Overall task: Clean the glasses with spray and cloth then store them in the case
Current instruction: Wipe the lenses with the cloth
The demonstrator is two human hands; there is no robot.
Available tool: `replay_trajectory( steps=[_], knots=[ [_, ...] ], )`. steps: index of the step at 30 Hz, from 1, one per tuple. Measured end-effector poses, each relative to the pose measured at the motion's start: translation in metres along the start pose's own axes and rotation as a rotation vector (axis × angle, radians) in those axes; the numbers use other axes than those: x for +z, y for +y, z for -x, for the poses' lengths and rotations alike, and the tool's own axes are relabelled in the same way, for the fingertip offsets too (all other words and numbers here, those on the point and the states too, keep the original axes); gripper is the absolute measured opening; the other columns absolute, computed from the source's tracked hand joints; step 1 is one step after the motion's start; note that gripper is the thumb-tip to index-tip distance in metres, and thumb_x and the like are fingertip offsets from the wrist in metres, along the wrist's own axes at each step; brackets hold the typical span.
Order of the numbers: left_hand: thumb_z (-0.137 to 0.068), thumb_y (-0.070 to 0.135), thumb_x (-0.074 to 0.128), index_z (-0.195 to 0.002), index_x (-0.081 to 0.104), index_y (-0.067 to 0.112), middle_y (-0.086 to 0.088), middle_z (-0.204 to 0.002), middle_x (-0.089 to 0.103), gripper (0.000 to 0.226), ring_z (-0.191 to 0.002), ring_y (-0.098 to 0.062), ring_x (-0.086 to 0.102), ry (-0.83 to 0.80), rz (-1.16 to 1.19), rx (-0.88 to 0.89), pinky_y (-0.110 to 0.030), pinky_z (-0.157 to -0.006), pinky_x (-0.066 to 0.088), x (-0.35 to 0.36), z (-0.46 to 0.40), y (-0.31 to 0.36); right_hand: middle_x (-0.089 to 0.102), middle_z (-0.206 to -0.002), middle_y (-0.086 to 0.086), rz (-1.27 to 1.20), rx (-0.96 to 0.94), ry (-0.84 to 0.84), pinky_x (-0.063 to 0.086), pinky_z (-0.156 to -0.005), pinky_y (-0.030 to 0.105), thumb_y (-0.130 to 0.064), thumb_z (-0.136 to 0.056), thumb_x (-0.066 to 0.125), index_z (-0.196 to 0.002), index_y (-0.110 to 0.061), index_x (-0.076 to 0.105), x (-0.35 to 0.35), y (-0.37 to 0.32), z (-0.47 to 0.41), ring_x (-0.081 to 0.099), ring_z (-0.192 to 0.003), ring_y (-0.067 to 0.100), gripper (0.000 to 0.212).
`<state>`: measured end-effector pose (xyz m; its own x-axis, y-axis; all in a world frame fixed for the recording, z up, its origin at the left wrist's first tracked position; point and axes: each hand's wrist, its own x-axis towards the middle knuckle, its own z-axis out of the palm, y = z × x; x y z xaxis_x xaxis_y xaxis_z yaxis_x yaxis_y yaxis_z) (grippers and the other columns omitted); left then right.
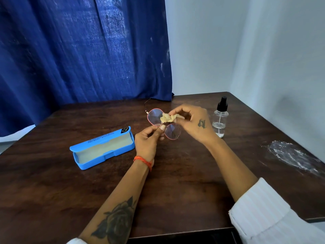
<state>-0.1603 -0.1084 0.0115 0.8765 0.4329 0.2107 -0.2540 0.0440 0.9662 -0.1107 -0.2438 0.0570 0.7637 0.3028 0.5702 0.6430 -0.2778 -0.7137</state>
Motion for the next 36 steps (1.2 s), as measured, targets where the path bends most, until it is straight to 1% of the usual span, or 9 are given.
replay_trajectory(
  steps=[6,11,15,21,25,28,30,33,36],
  knots=[
    [-0.086,0.001,0.056,-0.105,0.066,0.007,-0.003,-0.084,0.067,0.022,-0.067,-0.004,0.06,-0.018,-0.02,-0.001,-0.014,-0.064,0.052,-0.001,0.001,0.002,0.068,-0.086,-0.012,0.17,-0.118,-0.105,0.049,-0.071,0.018,-0.004,-0.074,0.07,-0.087,-0.023,0.07,0.007,0.005,0.009,0.062,-0.08,0.002,0.023],
    [-0.085,0.009,0.061,-0.1,0.067,0.003,-0.001,-0.075,0.065,0.018,-0.062,-0.002,0.057,-0.026,0.038,0.005,-0.014,-0.061,0.049,0.0,0.003,0.004,0.067,-0.08,-0.013,0.075,0.03,-0.06,0.043,-0.064,0.007,-0.009,-0.075,0.074,-0.084,-0.023,0.068,-0.004,0.001,0.01,0.059,-0.069,-0.004,0.018],
    [-0.084,0.01,0.062,-0.091,0.069,0.007,-0.001,-0.076,0.065,0.01,-0.066,-0.005,0.056,0.024,0.192,-0.063,-0.016,-0.065,0.051,-0.001,-0.001,0.006,0.069,-0.082,-0.005,-0.005,0.22,0.002,0.051,-0.068,0.022,-0.011,-0.071,0.078,-0.079,-0.023,0.068,-0.008,0.005,0.017,0.063,-0.074,0.009,0.018],
    [-0.086,0.006,0.059,-0.085,0.068,0.009,0.008,-0.069,0.071,0.009,-0.064,-0.003,0.062,0.028,0.434,-0.153,-0.014,-0.064,0.053,0.001,0.0,0.012,0.065,-0.085,0.008,-0.748,0.772,0.276,0.05,-0.05,0.017,0.0,-0.086,0.061,-0.086,-0.011,0.06,-0.002,-0.002,0.027,0.063,-0.068,0.012,0.011],
    [-0.086,0.009,0.059,-0.083,0.069,0.014,0.009,-0.067,0.07,0.012,-0.064,-0.002,0.061,0.037,0.435,-0.186,-0.013,-0.062,0.051,0.004,0.003,0.013,0.063,-0.075,0.016,-1.257,0.994,0.223,0.057,-0.064,0.031,0.01,-0.092,0.043,-0.084,0.004,0.055,0.02,-0.017,0.037,0.063,-0.063,0.02,0.015],
    [-0.086,0.01,0.059,-0.083,0.069,0.015,0.008,-0.068,0.071,0.012,-0.068,-0.004,0.062,0.042,0.412,-0.177,-0.018,-0.067,0.051,0.006,0.004,0.012,0.06,-0.083,0.021,-1.395,1.023,0.124,0.047,-0.088,0.041,0.013,-0.093,0.035,-0.087,0.009,0.054,0.035,-0.029,0.038,0.06,-0.076,0.025,0.02],
    [-0.085,0.009,0.059,-0.086,0.068,0.014,0.006,-0.074,0.073,0.011,-0.078,-0.008,0.064,0.047,0.396,-0.167,-0.023,-0.078,0.051,0.006,0.005,0.012,0.06,-0.084,0.02,-1.445,1.039,0.12,0.042,-0.091,0.044,0.014,-0.093,0.034,-0.088,0.009,0.055,0.041,-0.033,0.035,0.058,-0.079,0.025,0.022],
    [-0.085,0.009,0.058,-0.087,0.069,0.016,0.006,-0.079,0.072,0.013,-0.084,-0.01,0.064,0.064,0.361,-0.168,-0.026,-0.082,0.05,0.004,0.006,0.013,0.067,-0.072,0.018,-1.454,1.036,0.113,0.056,-0.071,0.035,0.013,-0.091,0.038,-0.087,0.007,0.057,0.043,-0.033,0.033,0.064,-0.072,0.023,0.021],
    [-0.086,0.013,0.06,-0.086,0.069,0.017,0.01,-0.071,0.072,0.011,-0.075,-0.004,0.063,0.057,0.346,-0.168,-0.019,-0.071,0.048,0.005,0.005,0.013,0.067,-0.074,0.019,-1.452,1.032,0.146,0.057,-0.056,0.033,0.013,-0.09,0.04,-0.09,0.009,0.058,0.037,-0.028,0.034,0.066,-0.069,0.025,0.018]
  ],
)
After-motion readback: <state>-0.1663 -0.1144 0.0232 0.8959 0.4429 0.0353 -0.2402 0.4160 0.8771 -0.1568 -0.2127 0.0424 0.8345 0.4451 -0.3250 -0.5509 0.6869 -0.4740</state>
